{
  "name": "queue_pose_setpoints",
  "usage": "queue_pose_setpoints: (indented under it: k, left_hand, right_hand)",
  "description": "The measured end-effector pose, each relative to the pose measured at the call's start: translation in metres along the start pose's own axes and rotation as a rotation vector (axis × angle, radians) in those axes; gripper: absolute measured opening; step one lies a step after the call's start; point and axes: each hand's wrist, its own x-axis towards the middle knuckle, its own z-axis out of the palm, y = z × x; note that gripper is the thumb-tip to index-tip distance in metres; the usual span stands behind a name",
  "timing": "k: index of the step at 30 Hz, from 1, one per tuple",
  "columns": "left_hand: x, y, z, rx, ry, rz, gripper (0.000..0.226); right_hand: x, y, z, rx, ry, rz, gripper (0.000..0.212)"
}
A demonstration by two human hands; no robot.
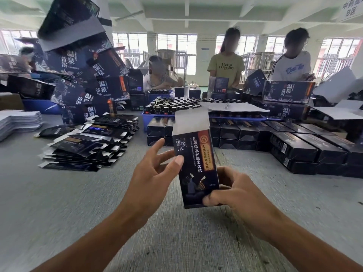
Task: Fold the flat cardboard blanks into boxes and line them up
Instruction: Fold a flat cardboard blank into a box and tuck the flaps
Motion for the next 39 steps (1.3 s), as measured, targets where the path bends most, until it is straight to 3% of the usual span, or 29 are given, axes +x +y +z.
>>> queue_pose_setpoints:
  k: [3,10,16,26,39]
  left_hand:
    - [0.0,0.0,-0.001,-0.055,-0.029,0.039,0.081]
    - [-0.004,-0.004,0.001,0.03,-0.103,0.123,0.074]
    - [-0.008,-0.004,0.003,0.251,-0.169,0.256,0.069]
    - [-0.006,-0.005,-0.003,0.174,-0.216,0.245,0.042]
    - [-0.008,0.004,0.003,0.164,-0.055,0.392,0.026]
  right_hand:
    - [-0.001,-0.001,0.001,0.007,-0.035,-0.015,0.057]
    - [0.0,-0.005,-0.004,0.117,0.227,-0.246,0.059]
    - [-0.002,-0.007,-0.002,0.049,0.173,-0.339,0.057]
    - [-0.005,-0.009,-0.006,-0.036,0.14,-0.366,0.049]
    - [-0.007,-0.014,0.0,0.022,0.261,-0.426,0.029]
